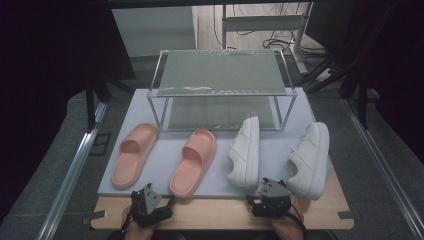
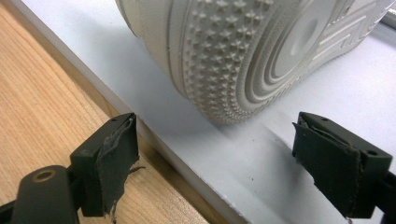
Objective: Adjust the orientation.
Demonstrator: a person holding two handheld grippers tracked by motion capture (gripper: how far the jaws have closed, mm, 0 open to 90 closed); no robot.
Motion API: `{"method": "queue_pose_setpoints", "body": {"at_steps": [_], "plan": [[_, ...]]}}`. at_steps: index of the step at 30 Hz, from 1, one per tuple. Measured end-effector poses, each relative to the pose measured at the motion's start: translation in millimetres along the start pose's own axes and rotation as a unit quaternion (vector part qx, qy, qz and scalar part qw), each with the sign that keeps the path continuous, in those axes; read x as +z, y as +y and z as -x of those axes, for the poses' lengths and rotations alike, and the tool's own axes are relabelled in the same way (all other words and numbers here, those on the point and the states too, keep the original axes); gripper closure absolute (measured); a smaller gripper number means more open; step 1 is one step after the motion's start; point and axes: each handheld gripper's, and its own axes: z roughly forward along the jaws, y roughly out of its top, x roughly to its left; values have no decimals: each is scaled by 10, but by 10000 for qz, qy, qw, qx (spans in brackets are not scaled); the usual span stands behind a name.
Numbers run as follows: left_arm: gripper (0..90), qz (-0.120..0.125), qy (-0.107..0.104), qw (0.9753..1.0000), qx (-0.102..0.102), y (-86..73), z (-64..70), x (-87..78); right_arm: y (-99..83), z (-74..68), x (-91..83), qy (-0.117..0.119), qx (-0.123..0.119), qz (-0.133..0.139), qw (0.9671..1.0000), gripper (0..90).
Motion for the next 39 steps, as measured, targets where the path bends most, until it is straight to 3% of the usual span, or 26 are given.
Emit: {"method": "queue_pose_setpoints", "body": {"at_steps": [5, 11, 13, 14, 15, 16, 18, 24, 32, 35, 39], "plan": [[124, -9, -48, 10000, 32, 0, -14, -2, -3, 6, -6, 33, 19, 21, 10000, 152], [102, -97, -274, 9996, 47, 21, -62, -13, -8, 10, -12, 72, 5, 34, 10000, 152], [103, -105, -507, 9984, -212, 48, -126, -34, -9, 11, -14, 94, 5, 43, 9999, 147], [104, -105, -507, 9984, -212, 48, -126, -34, -9, 11, -14, 94, 5, 43, 9999, 147], [104, -99, -614, 9974, -357, 62, -185, -50, -8, 11, -14, 115, 13, 42, 9999, 143], [105, -99, -614, 9974, -357, 62, -185, -50, -8, 11, -14, 120, 17, 44, 9999, 143], [108, -119, -668, 9961, -557, 73, -262, -64, -8, 12, -15, 127, 18, 48, 9999, 143], [110, -152, -701, 9944, -781, 60, -313, -63, -9, 11, -14, 125, 11, 44, 9999, 144], [131, -45, -679, 9955, -666, 92, -323, -79, -9, 12, -14, 121, 5, 43, 9999, 146], [135, 85, -676, 9935, -908, 111, -368, -105, -9, 13, -14, 125, 5, 44, 9999, 146], [131, 153, -671, 9923, -1026, 132, -400, -136, -10, 17, -15, 131, -17, 41, 9999, 145]]}}
